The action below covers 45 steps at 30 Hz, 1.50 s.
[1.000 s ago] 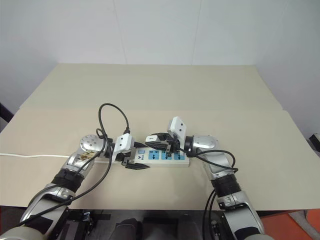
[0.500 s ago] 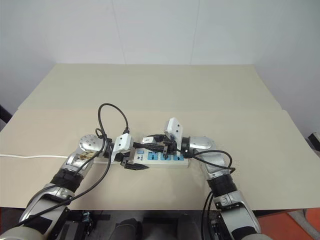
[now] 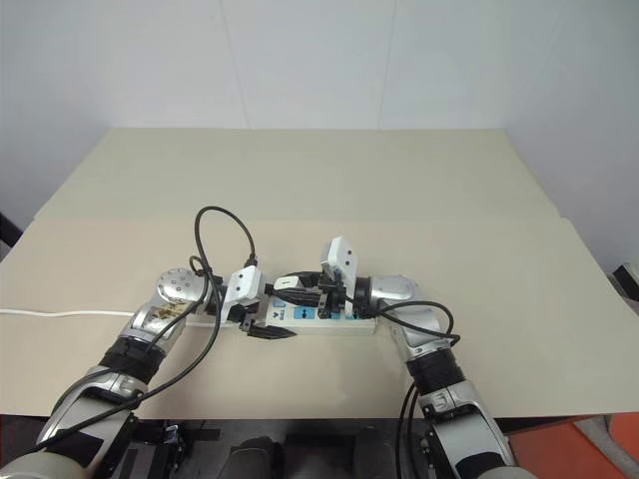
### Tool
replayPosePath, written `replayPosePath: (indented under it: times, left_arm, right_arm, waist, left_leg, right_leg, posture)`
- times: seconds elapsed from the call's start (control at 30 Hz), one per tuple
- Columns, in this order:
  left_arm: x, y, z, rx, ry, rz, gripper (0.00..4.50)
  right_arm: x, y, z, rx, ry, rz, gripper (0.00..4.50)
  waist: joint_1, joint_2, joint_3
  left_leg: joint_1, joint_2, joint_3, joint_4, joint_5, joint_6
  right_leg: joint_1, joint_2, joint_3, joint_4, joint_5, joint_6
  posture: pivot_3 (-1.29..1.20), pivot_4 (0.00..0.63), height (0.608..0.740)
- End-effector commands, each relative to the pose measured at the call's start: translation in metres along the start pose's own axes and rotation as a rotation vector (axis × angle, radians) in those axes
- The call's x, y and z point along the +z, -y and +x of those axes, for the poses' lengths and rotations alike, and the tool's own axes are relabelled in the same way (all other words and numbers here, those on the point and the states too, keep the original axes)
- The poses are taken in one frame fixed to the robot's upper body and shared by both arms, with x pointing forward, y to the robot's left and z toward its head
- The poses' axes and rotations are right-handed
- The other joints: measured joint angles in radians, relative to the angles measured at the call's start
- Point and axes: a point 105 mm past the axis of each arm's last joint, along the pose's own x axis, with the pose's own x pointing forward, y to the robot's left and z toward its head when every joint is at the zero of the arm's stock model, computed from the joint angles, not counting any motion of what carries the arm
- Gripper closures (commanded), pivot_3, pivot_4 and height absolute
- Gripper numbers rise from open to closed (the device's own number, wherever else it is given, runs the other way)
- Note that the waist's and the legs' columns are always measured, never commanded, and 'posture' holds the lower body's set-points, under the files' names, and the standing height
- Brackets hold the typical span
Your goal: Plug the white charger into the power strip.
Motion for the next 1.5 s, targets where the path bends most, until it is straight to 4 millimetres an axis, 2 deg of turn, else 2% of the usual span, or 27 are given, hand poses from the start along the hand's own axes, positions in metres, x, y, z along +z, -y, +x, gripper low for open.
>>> replayPosePath:
  times: [0.03, 0.23, 0.73, 1.33, 1.5]
  left_arm:
    - [-0.014, 0.007, -0.004, -0.02, -0.059, -0.035, 1.16]
    - [-0.014, 0.007, -0.005, -0.018, -0.06, -0.036, 1.16]
    - [-0.015, 0.006, -0.007, -0.016, -0.064, -0.037, 1.16]
    - [-0.017, 0.006, -0.011, -0.013, -0.075, -0.042, 1.16]
    - [-0.018, 0.006, -0.013, -0.013, -0.081, -0.042, 1.16]
  right_arm:
    - [0.004, 0.011, -0.006, -0.035, -0.001, -0.035, 3.34]
    - [0.001, 0.02, -0.01, -0.067, -0.012, -0.042, 3.34]
    - [-0.008, 0.023, -0.025, -0.083, -0.041, -0.065, 3.34]
    - [-0.014, 0.029, -0.051, -0.126, -0.081, -0.069, 3.34]
    - [-0.022, 0.028, -0.062, -0.133, -0.111, -0.07, 3.34]
  waist:
    - [0.0, 0.0, 0.0]
    - [-0.002, 0.0, 0.0]
    - [-0.002, 0.0, 0.0]
    - [0.002, 0.0, 0.0]
    - [0.005, 0.0, 0.0]
  left_leg:
    - [0.0, 0.0, 0.0, 0.0, 0.0, 0.0]
    - [0.0, 0.0, 0.0, 0.0, 0.0, 0.0]
    - [0.0, 0.0, 0.0, 0.0, 0.0, 0.0]
    - [-0.001, 0.0, 0.0, 0.0, 0.0, 0.0]
    - [-0.001, 0.0, 0.0, 0.0, 0.0, 0.0]
  right_leg:
    - [0.0, 0.0, 0.0, 0.0, 0.0, 0.0]
    - [0.0, 0.0, 0.0, 0.0, 0.0, 0.0]
    - [0.0, 0.0, 0.0, 0.0, 0.0, 0.0]
    - [0.0, 0.0, 0.0, -0.001, 0.0, 0.0]
    - [0.0, 0.0, 0.0, -0.001, 0.0, 0.0]
  posture:
    - [0.0, 0.15, 0.74]
    - [0.0, 0.15, 0.74]
    - [0.0, 0.15, 0.74]
    - [0.0, 0.15, 0.74]
    - [0.0, 0.15, 0.74]
